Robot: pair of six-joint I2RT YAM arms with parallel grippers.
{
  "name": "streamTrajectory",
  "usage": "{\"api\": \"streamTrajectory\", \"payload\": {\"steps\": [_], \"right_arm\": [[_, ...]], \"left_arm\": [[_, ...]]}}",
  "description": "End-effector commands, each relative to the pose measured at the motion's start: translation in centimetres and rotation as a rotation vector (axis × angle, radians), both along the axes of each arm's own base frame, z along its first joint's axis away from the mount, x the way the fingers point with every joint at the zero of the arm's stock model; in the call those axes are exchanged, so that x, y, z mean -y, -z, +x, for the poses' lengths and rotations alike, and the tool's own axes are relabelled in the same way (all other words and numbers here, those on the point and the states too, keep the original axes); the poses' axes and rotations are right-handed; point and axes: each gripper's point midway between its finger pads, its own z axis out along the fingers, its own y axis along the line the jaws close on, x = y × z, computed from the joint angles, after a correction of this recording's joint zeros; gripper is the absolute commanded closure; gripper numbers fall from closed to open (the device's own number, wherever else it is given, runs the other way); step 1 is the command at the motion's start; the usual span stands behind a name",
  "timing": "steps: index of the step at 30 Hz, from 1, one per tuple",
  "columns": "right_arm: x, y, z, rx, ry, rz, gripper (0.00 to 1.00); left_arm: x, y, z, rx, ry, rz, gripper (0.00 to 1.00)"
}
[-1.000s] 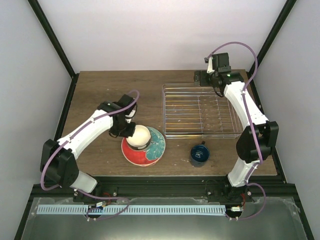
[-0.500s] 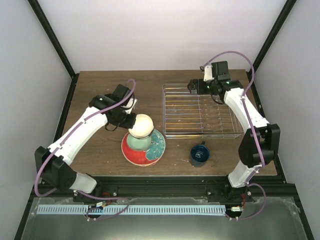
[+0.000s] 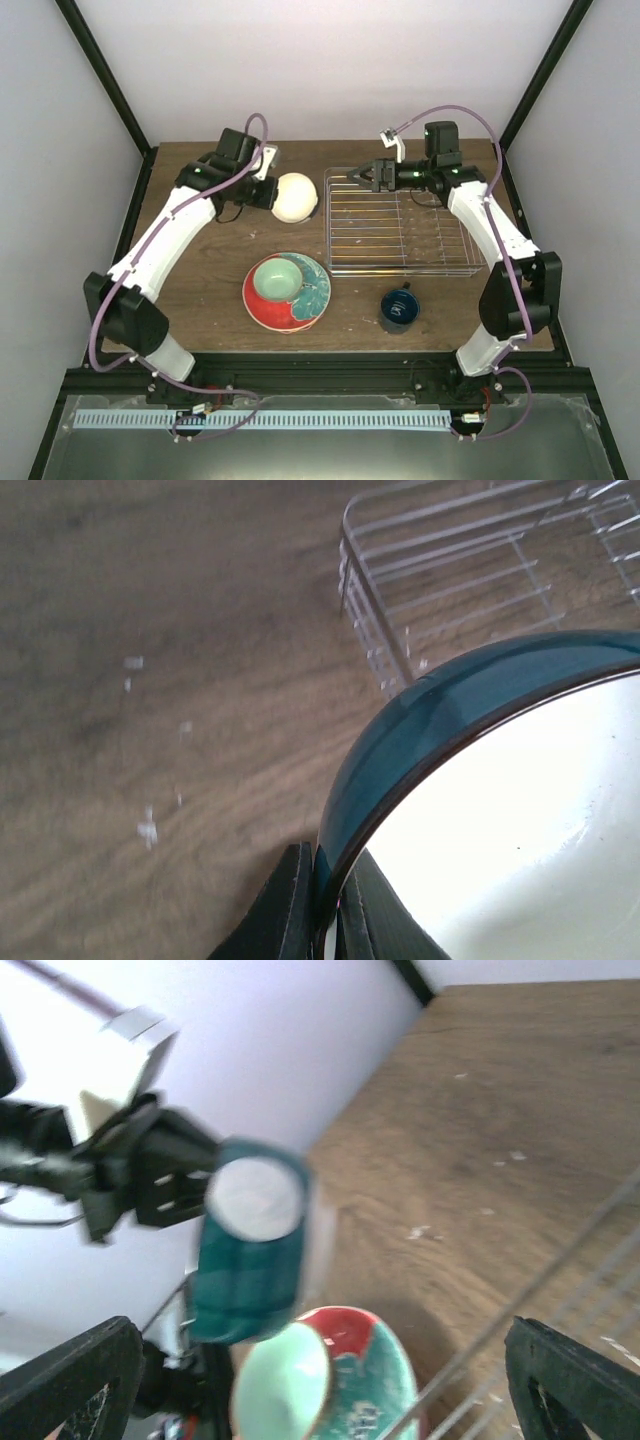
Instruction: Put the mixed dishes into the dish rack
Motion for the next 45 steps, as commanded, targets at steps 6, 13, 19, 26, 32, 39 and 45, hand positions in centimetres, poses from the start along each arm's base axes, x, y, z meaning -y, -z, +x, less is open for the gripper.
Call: {"api": "streamTrajectory", "payload": {"steps": [6, 13, 19, 26, 32, 39, 45], "right_arm": [[-1.7, -3.7, -1.8, -0.032, -0.22, 0.152, 0.0], [-1.8, -0.4, -0.1, -0.098, -0.187, 0.097, 0.0], [-2.0, 1.0, 0.7, -0.123, -0.188, 0.09, 0.0], [-2.7, 0.6, 0.9, -0.122, -0.225, 0.124, 0.0], [-2.9, 0.0, 0.8, -0.113, -0.232, 0.131, 0.0], [-3.0, 0.2, 0.7, -0.144, -0.254, 0.142, 0.0], [-3.3, 1.9, 0.8, -0.198, -0.263, 0.13, 0.0]], "left_arm": [[4.4, -5.7, 7.0, 0.314, 0.209, -0.011, 1.0], [6.1, -5.7, 6.4, 0.321, 0.321, -0.047, 1.0], [7.2, -5.3, 5.4, 0.313, 0.37, -0.055, 1.0], [8.4, -3.8, 5.1, 0.292, 0.399, -0.03, 1.0], [8.6, -2.7, 5.6, 0.281, 0.4, -0.013, 1.0], [8.8, -1.6, 6.4, 0.274, 0.397, -0.002, 1.0], [9.2, -3.1, 6.7, 0.293, 0.403, -0.009, 1.0]]}}
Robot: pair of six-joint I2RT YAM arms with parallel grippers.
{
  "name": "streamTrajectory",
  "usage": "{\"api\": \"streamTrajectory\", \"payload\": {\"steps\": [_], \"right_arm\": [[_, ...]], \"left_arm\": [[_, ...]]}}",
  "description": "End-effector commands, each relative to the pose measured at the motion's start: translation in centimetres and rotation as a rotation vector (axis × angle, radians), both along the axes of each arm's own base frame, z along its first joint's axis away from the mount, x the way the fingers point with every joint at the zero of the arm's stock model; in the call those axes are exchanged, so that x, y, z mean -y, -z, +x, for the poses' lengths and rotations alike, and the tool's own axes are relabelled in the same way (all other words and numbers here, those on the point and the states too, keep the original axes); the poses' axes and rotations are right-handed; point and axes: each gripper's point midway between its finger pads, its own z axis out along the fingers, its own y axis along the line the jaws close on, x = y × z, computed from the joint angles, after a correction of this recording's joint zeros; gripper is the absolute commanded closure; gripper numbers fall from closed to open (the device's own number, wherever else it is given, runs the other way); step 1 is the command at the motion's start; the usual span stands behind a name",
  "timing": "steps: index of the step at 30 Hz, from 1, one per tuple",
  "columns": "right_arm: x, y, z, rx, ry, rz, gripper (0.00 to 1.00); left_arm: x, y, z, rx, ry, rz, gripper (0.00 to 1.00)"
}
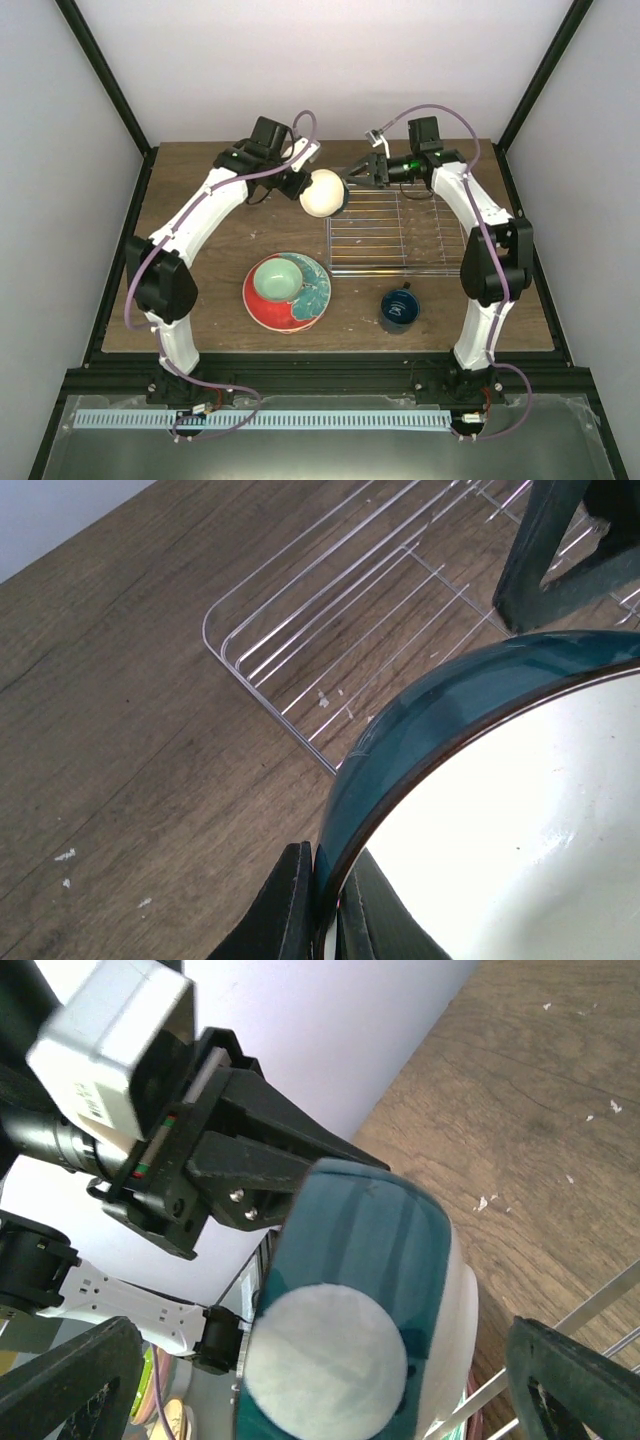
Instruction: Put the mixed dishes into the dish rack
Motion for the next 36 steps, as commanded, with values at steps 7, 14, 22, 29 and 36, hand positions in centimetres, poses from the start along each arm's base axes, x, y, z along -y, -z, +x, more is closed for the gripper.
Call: {"api": "streamTrajectory", "payload": {"steps": [7, 14, 22, 29, 36], "right_arm": [[-1.4, 1.9, -0.1, -0.043, -0.038, -0.039, 0.0], [-2.2, 1.9, -0.5, -0.037, -0.068, -0.027, 0.0], [-3.5, 1.3, -1.7, -0.019, -0.133, 0.018, 0.01], [-3.7, 0.7, -2.2, 0.009, -0.149, 0.03, 0.13], [-3.4, 0.4, -2.2, 0.057, -0.133, 0.005, 0.09]], "left_arm": [[1.4, -5.5, 0.9, 0.125, 0.033, -0.085, 1.0], [1.6, -5.3, 0.6, 0.113, 0.041, -0.094, 1.0], [1.9, -4.7, 0.5, 0.101, 0.048, -0.106, 1.0], [2.0, -4.3, 0.6, 0.092, 0.049, -0.11, 1.0], [1.7, -3.9, 0.6, 0.096, 0.044, -0.086, 1.0]]}}
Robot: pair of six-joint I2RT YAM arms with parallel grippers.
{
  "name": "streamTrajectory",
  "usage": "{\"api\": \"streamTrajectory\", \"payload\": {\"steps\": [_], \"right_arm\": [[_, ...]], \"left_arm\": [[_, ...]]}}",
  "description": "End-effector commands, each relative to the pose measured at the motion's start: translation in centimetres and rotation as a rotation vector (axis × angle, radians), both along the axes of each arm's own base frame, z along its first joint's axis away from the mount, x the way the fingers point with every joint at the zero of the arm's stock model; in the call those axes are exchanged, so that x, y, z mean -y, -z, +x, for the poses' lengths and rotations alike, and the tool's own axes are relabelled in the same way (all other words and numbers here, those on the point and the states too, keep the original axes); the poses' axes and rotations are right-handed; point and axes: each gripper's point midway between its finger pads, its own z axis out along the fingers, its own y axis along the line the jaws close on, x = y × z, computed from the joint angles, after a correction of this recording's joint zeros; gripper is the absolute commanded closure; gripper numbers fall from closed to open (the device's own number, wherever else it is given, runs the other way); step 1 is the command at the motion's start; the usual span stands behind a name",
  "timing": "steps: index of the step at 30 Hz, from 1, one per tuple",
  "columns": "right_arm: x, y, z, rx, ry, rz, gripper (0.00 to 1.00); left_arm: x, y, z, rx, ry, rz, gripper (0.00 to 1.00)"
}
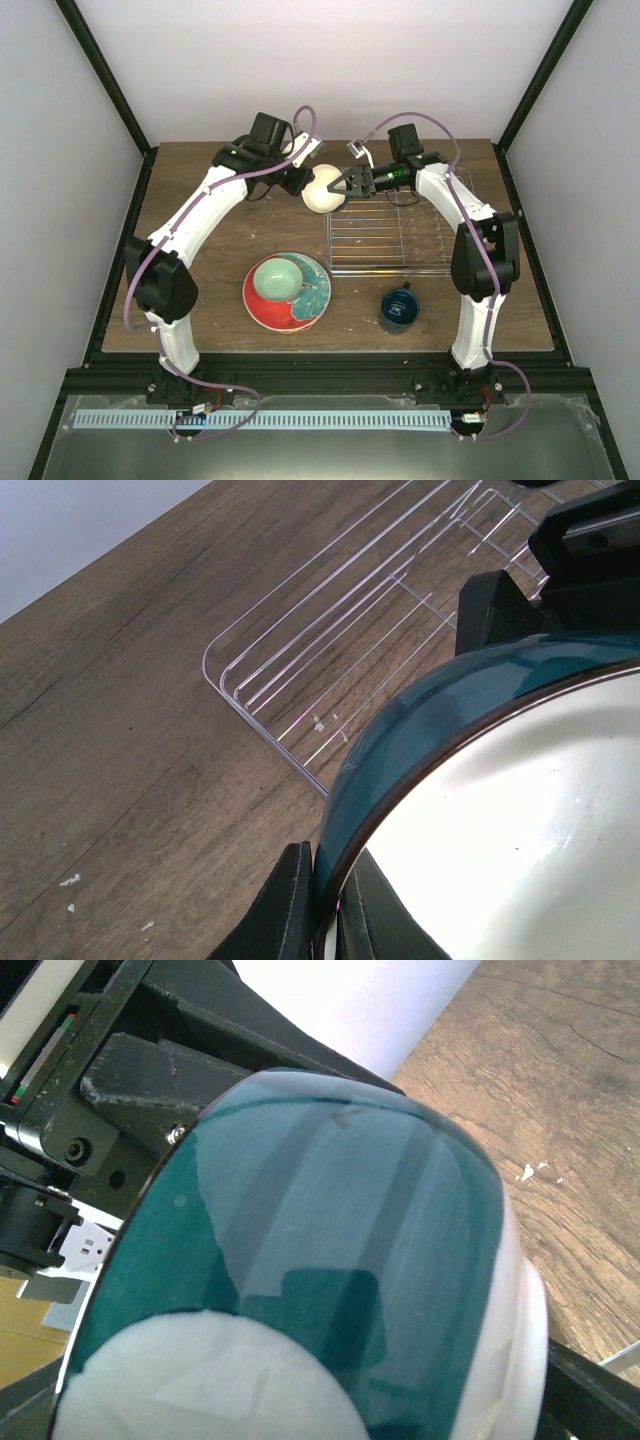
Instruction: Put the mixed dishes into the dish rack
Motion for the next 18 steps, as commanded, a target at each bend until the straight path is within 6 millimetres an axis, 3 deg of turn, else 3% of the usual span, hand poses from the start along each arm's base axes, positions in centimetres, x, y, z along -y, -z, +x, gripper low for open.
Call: {"api": "streamTrajectory", "payload": {"steps": [1, 7, 11, 18], "right_arm": [[-0.2, -2.1, -0.2, 0.096, -0.007, 0.006, 0.08], [0.1, -2.0, 0.0, 0.1, 0.001, 0.0, 0.04], [0.2, -2.2, -0.2, 0.096, -0.007, 0.009, 0.08], [0.2, -2.3, -0.6, 0.088, -0.034, 0.04, 0.43]], "left_arm": [[0.8, -1.1, -0.1, 0.042, 0.025, -0.044, 1.0], [0.4, -0.5, -0.5, 0.034, 0.019, -0.03, 1.0], [0.2, -0.4, -0.4, 0.035, 0.015, -0.024, 1.0], [0.2, -0.1, -0.4, 0.034, 0.014, -0.015, 1.0]]}}
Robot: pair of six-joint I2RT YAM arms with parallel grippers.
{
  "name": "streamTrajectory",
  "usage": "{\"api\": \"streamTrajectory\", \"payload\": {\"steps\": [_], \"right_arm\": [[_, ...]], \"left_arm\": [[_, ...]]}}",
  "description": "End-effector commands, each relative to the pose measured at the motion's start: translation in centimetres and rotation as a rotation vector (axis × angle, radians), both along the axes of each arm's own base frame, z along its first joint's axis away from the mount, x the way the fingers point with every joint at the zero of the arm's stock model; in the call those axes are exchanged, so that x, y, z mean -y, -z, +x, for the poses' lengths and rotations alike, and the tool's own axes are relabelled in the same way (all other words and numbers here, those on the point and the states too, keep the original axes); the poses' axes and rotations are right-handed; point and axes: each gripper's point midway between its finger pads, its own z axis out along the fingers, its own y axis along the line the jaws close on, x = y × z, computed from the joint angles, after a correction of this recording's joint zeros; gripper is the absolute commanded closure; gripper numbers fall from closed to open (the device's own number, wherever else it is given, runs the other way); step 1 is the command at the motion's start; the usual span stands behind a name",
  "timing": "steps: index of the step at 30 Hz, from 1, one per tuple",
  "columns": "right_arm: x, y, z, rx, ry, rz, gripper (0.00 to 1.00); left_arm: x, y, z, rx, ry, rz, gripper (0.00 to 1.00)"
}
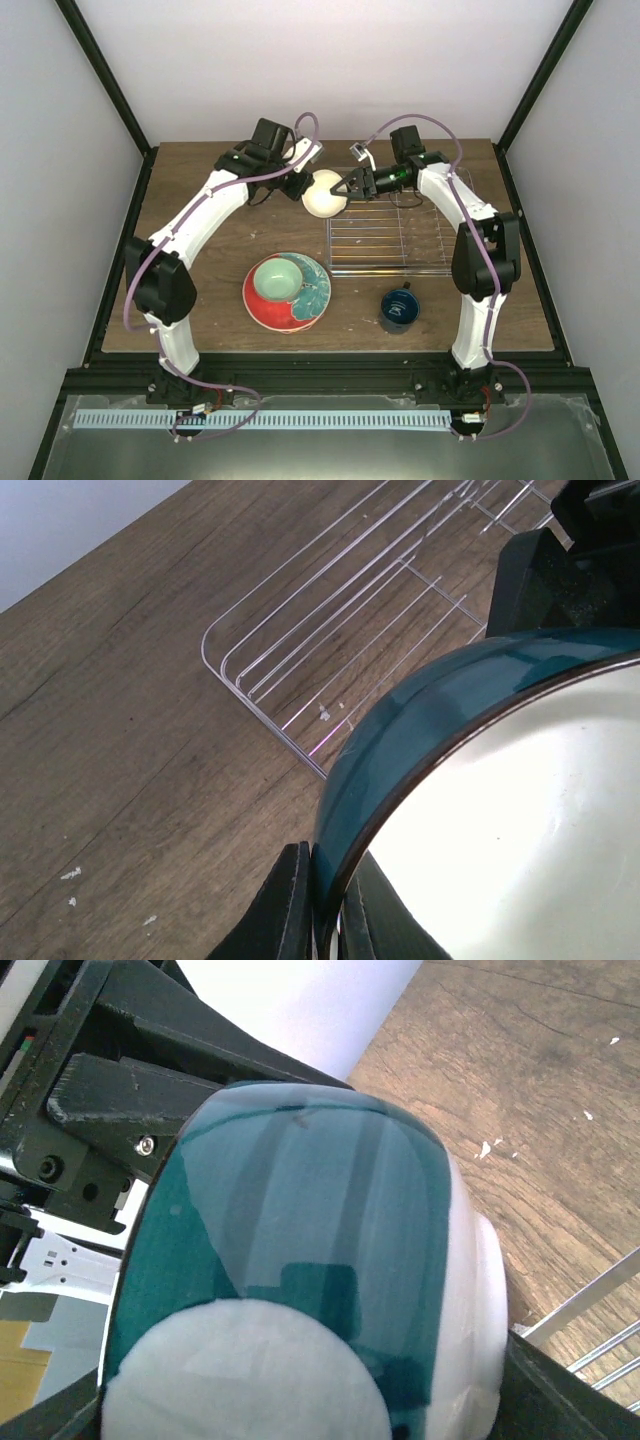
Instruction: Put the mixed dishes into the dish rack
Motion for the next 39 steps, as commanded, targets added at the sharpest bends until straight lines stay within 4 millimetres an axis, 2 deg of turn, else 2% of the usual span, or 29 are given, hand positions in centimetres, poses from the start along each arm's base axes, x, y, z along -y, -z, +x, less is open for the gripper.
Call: {"api": "streamTrajectory", "payload": {"steps": [1, 7, 9, 13, 18, 22, 26, 32, 35, 39], "right_arm": [[-0.5, -3.7, -1.0, 0.1, -0.077, 0.104, 0.45], [-0.4, -3.8, -0.8, 0.11, -0.073, 0.102, 0.46], [-0.4, -3.9, -0.7, 0.117, -0.07, 0.102, 0.46], [-0.3, -3.9, -0.3, 0.124, -0.06, 0.099, 0.46], [0.1, -3.4, 0.4, 0.124, -0.031, 0.074, 0.46], [0.5, -2.7, 1.2, 0.122, 0.004, 0.038, 0.47], [1.1, -2.0, 2.3, 0.126, 0.053, -0.012, 0.48], [2.1, -1.0, 4.3, 0.171, 0.147, -0.164, 0.48], [2.8, -0.5, 5.6, 0.231, 0.225, -0.288, 0.48], [3.9, -0.6, 7.0, 0.33, 0.331, -0.459, 0.49]], "left_arm": [[0.4, -1.4, -0.2, 0.031, 0.012, -0.037, 1.0], [0.4, -0.8, -0.1, 0.019, 0.007, -0.036, 1.0], [0.4, -0.6, 0.0, 0.012, 0.006, -0.039, 0.96], [0.3, 0.4, 0.1, -0.011, 0.005, -0.046, 0.82], [0.2, 1.5, 0.2, -0.04, -0.002, -0.059, 0.55], [-0.2, 1.5, 0.3, -0.054, -0.01, -0.087, 0.48], [-0.9, 0.1, 0.5, -0.051, -0.022, -0.146, 0.37], [-2.8, -4.4, 0.8, -0.011, -0.051, -0.276, 0.23], [-4.9, -6.0, 1.7, 0.016, -0.121, -0.313, 0.19], [-8.5, -6.1, 2.8, 0.052, -0.247, -0.268, 0.18]]}}
